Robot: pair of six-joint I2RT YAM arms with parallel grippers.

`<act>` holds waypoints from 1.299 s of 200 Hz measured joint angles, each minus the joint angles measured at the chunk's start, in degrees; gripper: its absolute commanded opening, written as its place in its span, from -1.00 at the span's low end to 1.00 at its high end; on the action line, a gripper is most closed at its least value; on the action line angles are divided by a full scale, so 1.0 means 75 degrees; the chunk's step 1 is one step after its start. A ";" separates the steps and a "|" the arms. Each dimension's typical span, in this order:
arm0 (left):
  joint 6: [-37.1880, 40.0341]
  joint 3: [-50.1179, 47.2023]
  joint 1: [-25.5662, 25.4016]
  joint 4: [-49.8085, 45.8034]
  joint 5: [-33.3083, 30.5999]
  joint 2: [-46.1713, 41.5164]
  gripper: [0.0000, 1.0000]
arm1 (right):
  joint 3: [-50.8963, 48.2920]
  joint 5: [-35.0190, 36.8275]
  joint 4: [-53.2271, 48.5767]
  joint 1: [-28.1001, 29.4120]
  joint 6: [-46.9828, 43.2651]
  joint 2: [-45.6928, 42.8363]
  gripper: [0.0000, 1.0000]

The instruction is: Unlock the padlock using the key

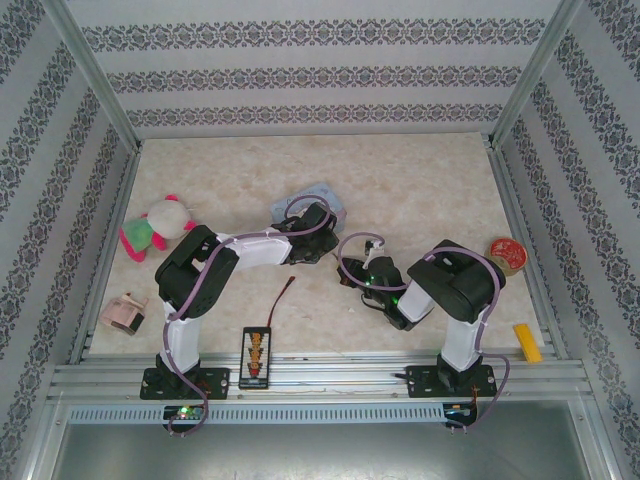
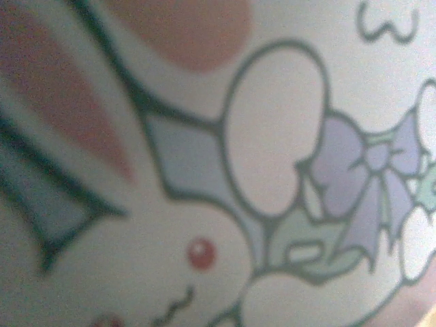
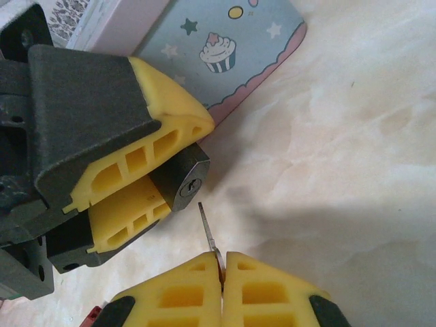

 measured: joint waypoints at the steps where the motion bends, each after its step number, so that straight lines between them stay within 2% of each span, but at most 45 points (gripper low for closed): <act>1: 0.0000 -0.0003 0.0000 0.0000 0.0000 0.0000 -0.88 | -0.0003 0.0003 0.0006 0.0000 0.0000 0.0000 -1.00; 130: -0.0050 -0.0026 0.0000 0.0105 0.0140 0.0000 -0.88 | -0.0015 0.0157 0.0778 0.0000 0.0122 0.0411 -1.00; 260: -0.0055 -0.0044 0.0026 0.0175 0.0192 0.0000 -0.88 | 0.0003 0.0213 0.0950 0.0000 0.0262 0.0507 -1.00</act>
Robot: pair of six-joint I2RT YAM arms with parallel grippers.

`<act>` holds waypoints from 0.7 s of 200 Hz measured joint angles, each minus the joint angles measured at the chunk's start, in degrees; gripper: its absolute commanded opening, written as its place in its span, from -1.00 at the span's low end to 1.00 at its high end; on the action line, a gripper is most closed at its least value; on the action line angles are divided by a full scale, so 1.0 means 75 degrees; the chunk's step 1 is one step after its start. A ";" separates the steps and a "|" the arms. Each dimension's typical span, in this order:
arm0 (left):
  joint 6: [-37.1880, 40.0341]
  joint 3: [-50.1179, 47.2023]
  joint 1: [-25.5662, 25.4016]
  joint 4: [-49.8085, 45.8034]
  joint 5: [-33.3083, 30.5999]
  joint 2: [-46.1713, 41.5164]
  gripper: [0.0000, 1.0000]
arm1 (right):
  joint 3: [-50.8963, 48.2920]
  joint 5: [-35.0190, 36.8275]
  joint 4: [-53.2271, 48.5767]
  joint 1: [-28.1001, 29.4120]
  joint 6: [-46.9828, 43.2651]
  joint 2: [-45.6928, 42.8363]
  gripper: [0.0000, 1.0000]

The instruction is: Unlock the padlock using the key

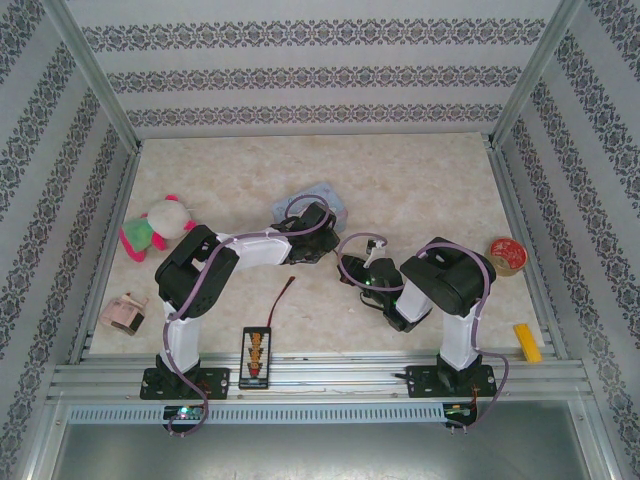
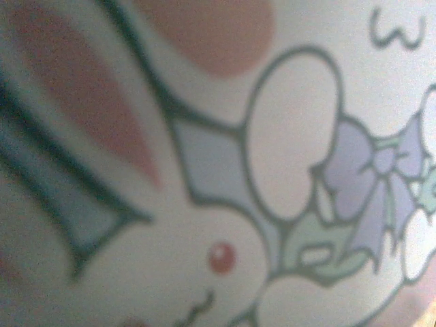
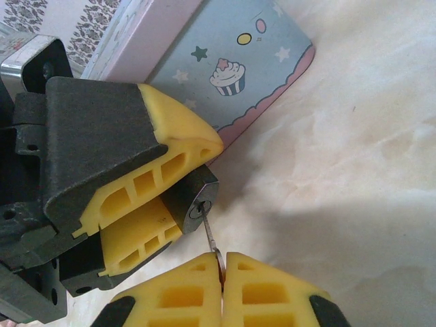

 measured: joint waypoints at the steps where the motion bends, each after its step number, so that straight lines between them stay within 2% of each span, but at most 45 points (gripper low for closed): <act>1: 0.0000 0.0000 0.0006 0.0000 0.0000 0.0000 -0.88 | 0.0000 0.0000 0.0000 0.0000 0.0000 0.0000 -1.00; 97: -0.0026 0.0000 0.0041 0.0023 0.0140 0.0000 -0.89 | 0.0038 0.0017 -0.0055 -0.0032 0.0522 -0.0003 -1.00; 140: -0.0029 0.0003 0.0076 0.0020 0.0280 0.0000 -0.89 | 0.0090 -0.0210 -0.0481 -0.0122 0.0737 -0.0207 -1.00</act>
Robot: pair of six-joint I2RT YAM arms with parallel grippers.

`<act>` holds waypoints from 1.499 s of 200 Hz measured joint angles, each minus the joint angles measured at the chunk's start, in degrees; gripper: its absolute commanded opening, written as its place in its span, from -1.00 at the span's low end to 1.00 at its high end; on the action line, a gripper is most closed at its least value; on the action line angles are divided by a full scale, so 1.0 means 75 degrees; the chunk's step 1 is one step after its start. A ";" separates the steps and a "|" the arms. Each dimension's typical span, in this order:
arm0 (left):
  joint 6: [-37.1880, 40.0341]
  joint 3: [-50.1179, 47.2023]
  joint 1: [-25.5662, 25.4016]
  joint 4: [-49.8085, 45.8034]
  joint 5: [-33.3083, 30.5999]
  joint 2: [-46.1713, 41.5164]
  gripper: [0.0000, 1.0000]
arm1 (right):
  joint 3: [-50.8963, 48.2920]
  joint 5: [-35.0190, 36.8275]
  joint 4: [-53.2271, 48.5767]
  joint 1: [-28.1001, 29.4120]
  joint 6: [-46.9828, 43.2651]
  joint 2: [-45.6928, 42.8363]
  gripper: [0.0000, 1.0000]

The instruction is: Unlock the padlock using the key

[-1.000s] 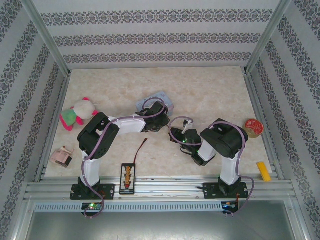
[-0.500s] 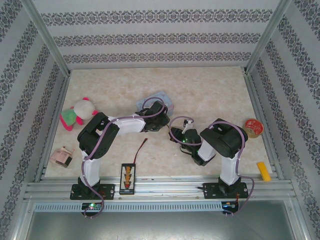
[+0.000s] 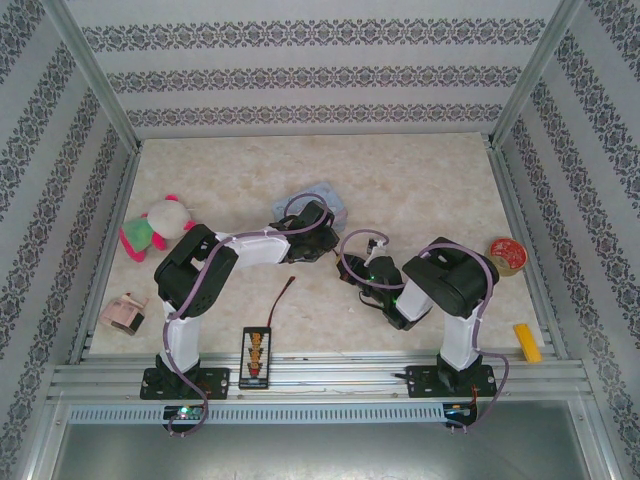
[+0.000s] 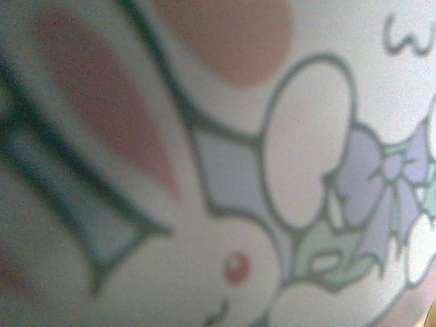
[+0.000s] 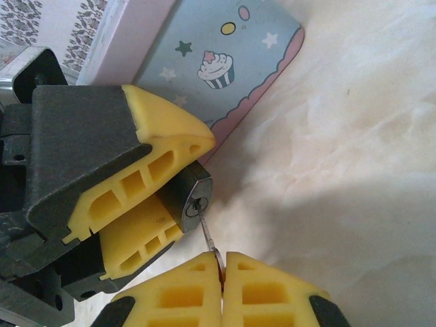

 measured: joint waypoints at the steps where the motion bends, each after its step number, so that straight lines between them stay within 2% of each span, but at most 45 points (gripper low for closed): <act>1: 0.0000 0.0000 0.0000 0.0000 0.0006 0.0000 -0.89 | 0.0003 -0.0003 -0.0009 -0.0003 0.0003 -0.0006 -1.00; 54: -0.0140 0.0029 0.0038 0.0055 0.0242 -0.0003 -0.89 | 0.0000 -0.0487 -0.0513 -0.0286 0.0236 -0.0428 -1.00; 182: -0.0204 -0.0090 0.0044 0.0271 0.0361 -0.0058 -0.90 | 0.0000 -0.1489 -0.0533 -0.0752 0.0204 -0.0460 -1.00; 300: -0.0347 -0.0254 0.0050 0.0487 0.0417 -0.0146 -0.90 | -0.0015 -0.1539 -0.0513 -0.0723 0.0125 -0.0525 -1.00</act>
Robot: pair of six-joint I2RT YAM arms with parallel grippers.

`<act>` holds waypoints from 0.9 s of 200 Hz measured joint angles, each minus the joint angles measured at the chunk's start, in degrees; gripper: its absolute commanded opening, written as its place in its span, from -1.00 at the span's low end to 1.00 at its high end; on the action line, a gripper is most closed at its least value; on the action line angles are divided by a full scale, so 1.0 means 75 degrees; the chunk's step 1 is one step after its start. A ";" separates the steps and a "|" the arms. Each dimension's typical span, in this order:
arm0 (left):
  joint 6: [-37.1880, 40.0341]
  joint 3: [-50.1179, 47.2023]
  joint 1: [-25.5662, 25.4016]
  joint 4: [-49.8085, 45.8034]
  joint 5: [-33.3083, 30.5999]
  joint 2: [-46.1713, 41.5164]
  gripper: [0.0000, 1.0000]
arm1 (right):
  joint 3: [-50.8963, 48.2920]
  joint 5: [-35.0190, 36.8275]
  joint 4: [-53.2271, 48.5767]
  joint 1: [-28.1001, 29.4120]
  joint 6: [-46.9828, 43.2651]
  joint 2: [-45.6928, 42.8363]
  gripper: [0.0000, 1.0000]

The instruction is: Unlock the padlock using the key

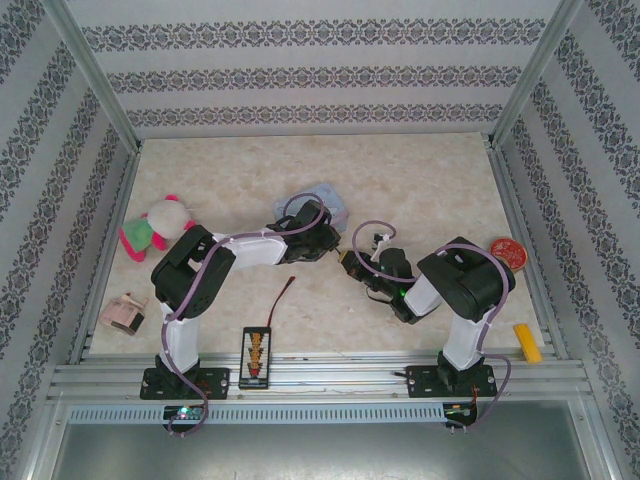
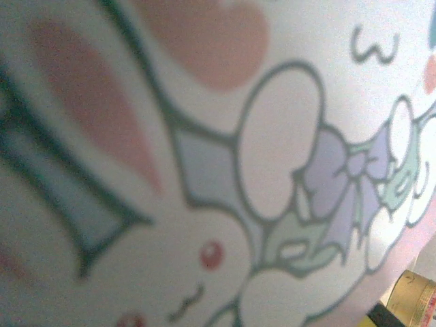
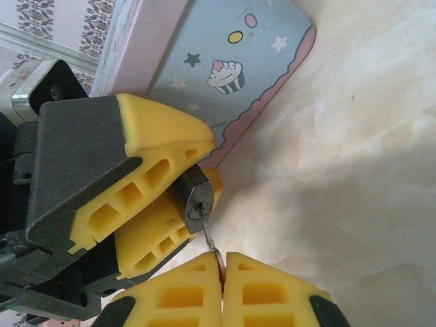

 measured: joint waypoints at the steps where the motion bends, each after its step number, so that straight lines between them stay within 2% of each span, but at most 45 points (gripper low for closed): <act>1: 0.0000 0.0000 0.0000 0.0000 0.0000 0.0000 -0.90 | 0.0000 0.0006 0.0000 0.0006 -0.0017 -0.0003 -1.00; 65: -0.0052 0.0000 0.0000 0.0003 0.0093 -0.0012 -0.90 | -0.0035 0.0487 -0.0393 0.0242 -0.0522 -0.0356 -1.00; 180: -0.0079 0.0000 0.0003 0.0017 0.0119 -0.0023 -0.94 | -0.0035 0.0545 -0.0393 0.0248 -0.0475 -0.0364 -1.00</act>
